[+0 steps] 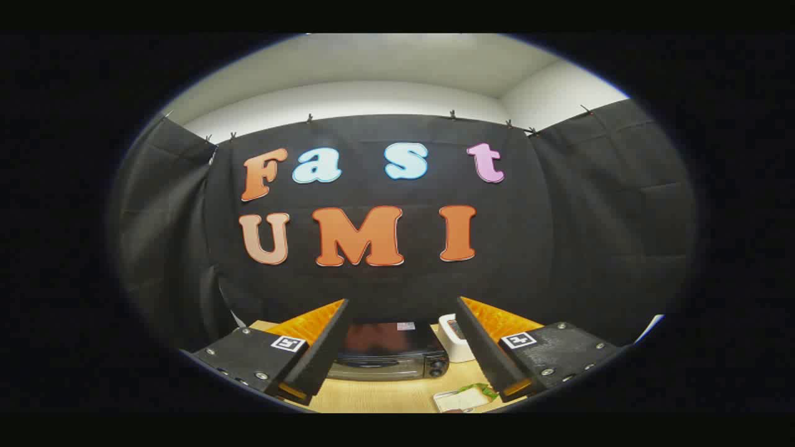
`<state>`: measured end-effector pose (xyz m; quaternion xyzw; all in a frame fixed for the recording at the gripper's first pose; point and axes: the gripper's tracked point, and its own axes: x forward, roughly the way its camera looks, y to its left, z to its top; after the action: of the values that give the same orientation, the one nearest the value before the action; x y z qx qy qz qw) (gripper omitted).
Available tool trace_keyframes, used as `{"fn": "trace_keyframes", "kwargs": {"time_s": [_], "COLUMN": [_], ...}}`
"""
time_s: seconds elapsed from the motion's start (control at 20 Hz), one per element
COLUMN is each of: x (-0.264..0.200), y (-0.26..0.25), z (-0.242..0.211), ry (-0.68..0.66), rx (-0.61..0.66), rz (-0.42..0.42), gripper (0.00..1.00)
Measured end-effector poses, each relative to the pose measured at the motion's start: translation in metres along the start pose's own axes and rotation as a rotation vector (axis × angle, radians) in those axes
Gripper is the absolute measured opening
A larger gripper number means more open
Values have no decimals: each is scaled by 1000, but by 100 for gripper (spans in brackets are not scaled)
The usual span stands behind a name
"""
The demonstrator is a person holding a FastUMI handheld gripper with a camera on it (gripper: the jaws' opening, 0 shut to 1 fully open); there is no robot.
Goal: Open the toaster oven, put the food inside, and close the toaster oven door.
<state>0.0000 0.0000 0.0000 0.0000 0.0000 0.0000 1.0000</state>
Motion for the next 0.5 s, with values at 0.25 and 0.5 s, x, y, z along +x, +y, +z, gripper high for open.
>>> {"fn": "trace_keyframes", "kwargs": {"time_s": [0.25, 0.5], "x": [-2, 0], "y": [9, 11], "z": [1, 3], "ry": [0, -10], "rx": [5, 2], "rz": [17, 10], "gripper": [99, 99]}}
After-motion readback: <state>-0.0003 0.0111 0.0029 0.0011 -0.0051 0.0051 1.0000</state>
